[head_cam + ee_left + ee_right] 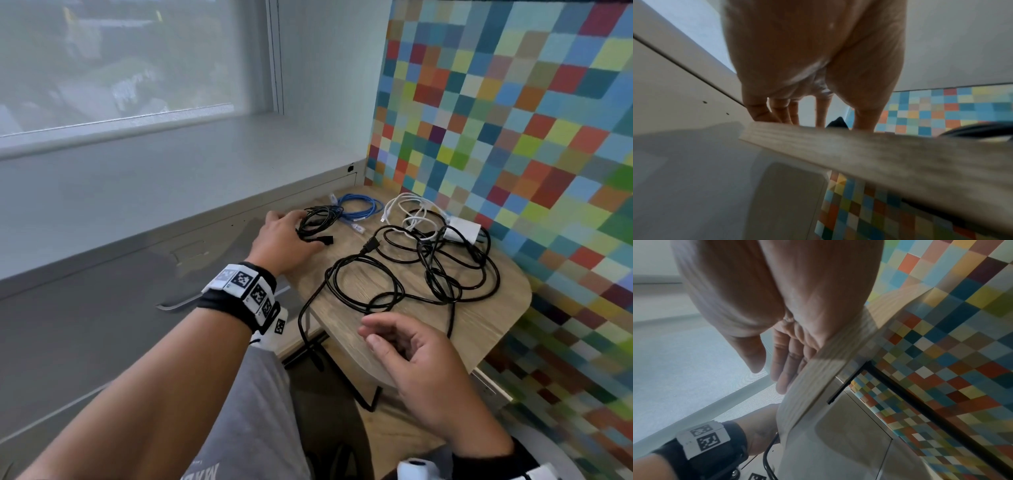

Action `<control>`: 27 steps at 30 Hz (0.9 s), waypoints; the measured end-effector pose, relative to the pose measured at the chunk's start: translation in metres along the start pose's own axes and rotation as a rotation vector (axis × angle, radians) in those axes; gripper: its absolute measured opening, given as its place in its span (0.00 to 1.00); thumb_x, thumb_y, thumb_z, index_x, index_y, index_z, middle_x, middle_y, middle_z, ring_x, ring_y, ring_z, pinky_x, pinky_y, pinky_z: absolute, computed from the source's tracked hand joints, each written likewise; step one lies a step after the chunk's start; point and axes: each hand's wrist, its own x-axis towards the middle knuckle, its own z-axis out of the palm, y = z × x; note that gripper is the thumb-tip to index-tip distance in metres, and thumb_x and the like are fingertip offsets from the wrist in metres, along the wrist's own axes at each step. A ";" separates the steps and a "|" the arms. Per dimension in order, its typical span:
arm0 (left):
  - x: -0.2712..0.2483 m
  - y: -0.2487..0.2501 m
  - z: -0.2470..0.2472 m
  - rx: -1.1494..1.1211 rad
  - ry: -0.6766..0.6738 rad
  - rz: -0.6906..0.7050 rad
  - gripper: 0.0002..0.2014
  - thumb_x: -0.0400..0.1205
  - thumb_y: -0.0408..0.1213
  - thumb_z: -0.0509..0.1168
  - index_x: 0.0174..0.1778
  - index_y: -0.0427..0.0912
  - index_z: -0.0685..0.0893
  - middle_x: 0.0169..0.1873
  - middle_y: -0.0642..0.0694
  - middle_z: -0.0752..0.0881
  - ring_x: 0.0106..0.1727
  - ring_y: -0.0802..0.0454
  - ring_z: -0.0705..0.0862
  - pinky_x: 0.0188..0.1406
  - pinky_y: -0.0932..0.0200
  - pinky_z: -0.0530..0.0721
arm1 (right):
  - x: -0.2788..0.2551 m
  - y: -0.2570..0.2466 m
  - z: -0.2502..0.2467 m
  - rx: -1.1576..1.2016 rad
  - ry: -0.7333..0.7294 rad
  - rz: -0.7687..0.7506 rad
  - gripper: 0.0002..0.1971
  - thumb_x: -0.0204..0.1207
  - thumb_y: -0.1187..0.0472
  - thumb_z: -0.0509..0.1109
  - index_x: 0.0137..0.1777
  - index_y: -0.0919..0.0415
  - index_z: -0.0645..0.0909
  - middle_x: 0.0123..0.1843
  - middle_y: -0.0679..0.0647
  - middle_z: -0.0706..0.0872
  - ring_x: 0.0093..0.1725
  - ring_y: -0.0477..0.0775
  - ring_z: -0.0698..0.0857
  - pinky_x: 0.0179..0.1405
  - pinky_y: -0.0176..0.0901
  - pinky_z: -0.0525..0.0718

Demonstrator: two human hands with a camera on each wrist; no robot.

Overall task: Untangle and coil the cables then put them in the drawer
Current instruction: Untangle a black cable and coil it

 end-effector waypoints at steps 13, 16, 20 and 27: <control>-0.010 -0.009 0.003 -0.268 0.188 -0.042 0.12 0.89 0.50 0.63 0.63 0.50 0.85 0.50 0.53 0.87 0.52 0.49 0.85 0.52 0.50 0.83 | 0.000 0.001 0.000 -0.010 0.006 -0.014 0.13 0.84 0.63 0.74 0.61 0.44 0.89 0.54 0.40 0.93 0.58 0.42 0.91 0.60 0.42 0.90; -0.018 -0.013 0.002 -0.433 0.231 -0.058 0.12 0.90 0.51 0.62 0.60 0.51 0.86 0.49 0.54 0.89 0.52 0.51 0.87 0.55 0.47 0.87 | -0.001 0.001 0.000 -0.007 0.004 -0.013 0.13 0.84 0.63 0.74 0.61 0.44 0.89 0.55 0.41 0.93 0.59 0.42 0.91 0.60 0.42 0.90; -0.028 -0.012 0.005 -0.645 0.255 -0.090 0.10 0.90 0.48 0.62 0.51 0.52 0.88 0.46 0.52 0.92 0.49 0.48 0.90 0.55 0.42 0.90 | -0.001 0.001 0.000 0.004 0.008 -0.016 0.13 0.84 0.64 0.74 0.61 0.45 0.89 0.55 0.41 0.94 0.59 0.42 0.91 0.61 0.42 0.90; -0.059 0.005 -0.003 -1.088 0.140 -0.061 0.14 0.93 0.40 0.58 0.56 0.37 0.86 0.50 0.43 0.95 0.35 0.53 0.90 0.36 0.62 0.82 | -0.001 0.001 0.000 0.001 0.010 -0.014 0.13 0.84 0.63 0.74 0.61 0.44 0.89 0.55 0.40 0.93 0.59 0.41 0.91 0.61 0.41 0.90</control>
